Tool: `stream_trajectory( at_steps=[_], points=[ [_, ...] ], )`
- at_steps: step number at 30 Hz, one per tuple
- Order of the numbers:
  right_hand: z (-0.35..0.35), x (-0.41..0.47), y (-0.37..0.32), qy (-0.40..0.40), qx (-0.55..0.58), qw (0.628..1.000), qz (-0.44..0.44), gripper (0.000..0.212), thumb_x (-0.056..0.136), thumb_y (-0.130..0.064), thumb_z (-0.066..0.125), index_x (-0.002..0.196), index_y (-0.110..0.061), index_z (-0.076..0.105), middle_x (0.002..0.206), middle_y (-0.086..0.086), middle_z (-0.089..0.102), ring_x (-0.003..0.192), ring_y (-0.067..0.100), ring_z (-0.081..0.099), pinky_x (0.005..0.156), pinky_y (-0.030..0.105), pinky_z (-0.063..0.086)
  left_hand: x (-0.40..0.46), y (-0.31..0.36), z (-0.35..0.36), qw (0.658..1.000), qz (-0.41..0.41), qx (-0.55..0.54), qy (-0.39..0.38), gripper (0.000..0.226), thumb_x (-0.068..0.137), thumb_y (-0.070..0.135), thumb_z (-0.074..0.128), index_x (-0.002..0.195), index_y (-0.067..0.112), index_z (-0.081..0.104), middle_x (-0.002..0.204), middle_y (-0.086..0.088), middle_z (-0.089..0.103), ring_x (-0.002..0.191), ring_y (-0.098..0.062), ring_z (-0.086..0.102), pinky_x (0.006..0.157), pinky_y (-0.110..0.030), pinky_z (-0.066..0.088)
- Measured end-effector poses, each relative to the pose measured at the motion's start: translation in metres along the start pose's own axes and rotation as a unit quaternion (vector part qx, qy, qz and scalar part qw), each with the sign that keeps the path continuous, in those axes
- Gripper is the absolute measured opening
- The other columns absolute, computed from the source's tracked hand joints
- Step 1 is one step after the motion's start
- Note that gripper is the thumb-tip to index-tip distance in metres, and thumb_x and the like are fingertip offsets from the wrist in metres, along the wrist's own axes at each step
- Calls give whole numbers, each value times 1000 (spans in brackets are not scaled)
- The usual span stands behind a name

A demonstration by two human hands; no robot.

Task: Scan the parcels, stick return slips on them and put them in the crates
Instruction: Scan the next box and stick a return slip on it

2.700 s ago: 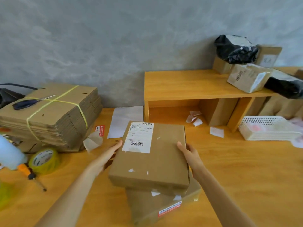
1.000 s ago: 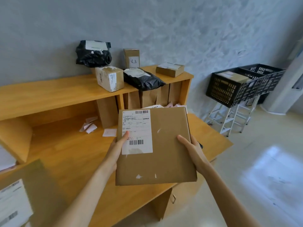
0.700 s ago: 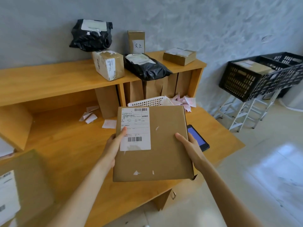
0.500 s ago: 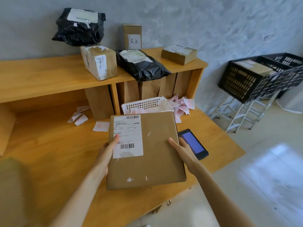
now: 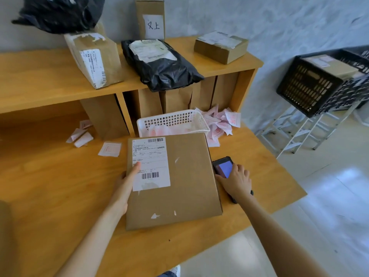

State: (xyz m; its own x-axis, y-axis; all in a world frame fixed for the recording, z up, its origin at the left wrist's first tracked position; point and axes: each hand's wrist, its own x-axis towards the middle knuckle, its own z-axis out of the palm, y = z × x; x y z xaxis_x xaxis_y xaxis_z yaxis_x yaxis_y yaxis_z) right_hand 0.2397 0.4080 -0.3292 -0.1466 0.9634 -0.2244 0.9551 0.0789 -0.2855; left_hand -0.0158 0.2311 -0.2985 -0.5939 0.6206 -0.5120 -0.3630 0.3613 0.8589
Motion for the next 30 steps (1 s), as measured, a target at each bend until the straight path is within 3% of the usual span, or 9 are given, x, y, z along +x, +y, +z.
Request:
stream_trajectory(
  at_steps=[3, 5, 9, 12, 19, 27, 30],
  points=[
    [4, 7, 2, -7, -33, 999, -2, 90, 84, -65, 55, 147, -7, 24, 145, 9, 33, 130, 29, 32, 103, 37, 33, -5, -1, 7, 999, 1, 12, 43, 31, 86, 55, 62, 104, 30, 65, 98, 3, 74, 92, -18, 69, 83, -38, 53],
    [4, 10, 3, 8, -58, 998, -14, 89, 85, -65, 55, 145, -6, 26, 140, 9, 36, 126, 29, 36, 100, 35, 35, -10, -1, 10, 997, 6, 23, 70, 36, 88, 54, 60, 112, 27, 64, 96, 3, 73, 90, -17, 68, 74, -34, 52],
    [0, 17, 6, 4, -78, 996, -43, 82, 85, -61, 57, 139, -5, 33, 134, 10, 41, 121, 28, 40, 96, 32, 38, -20, -2, 16, 994, 10, 28, 106, 49, 87, 57, 59, 122, 23, 62, 103, 0, 72, 93, -18, 67, 74, -32, 50],
    [-7, 21, 10, -15, -67, 995, -67, 80, 83, -62, 59, 135, -5, 38, 132, 9, 43, 121, 28, 41, 95, 33, 41, -31, -6, 25, 989, 24, 18, 142, 42, 89, 55, 58, 117, 24, 61, 98, 2, 70, 86, -13, 65, 65, -28, 47],
    [-40, 20, 5, -4, -21, 992, -123, 75, 79, -61, 65, 125, -5, 47, 125, 9, 48, 118, 29, 43, 87, 35, 44, -61, -14, 42, 978, 40, -19, 202, 30, 91, 50, 58, 109, 26, 58, 92, 3, 67, 78, -10, 62, 63, -26, 45],
    [-98, -8, -31, 61, 15, 978, -201, 73, 77, -57, 66, 126, -7, 45, 122, 9, 48, 113, 28, 43, 74, 32, 37, -64, -18, 36, 980, 26, -41, 193, 42, 88, 52, 62, 114, 19, 64, 97, -1, 72, 83, -16, 66, 65, -29, 49],
    [-107, -29, -49, 27, -1, 958, -285, 71, 77, -57, 66, 125, -8, 47, 121, 7, 48, 114, 27, 44, 74, 32, 41, -61, -19, 33, 983, 19, -38, 181, 49, 87, 55, 62, 118, 17, 66, 101, -3, 72, 84, -16, 66, 64, -27, 48]
  ],
)
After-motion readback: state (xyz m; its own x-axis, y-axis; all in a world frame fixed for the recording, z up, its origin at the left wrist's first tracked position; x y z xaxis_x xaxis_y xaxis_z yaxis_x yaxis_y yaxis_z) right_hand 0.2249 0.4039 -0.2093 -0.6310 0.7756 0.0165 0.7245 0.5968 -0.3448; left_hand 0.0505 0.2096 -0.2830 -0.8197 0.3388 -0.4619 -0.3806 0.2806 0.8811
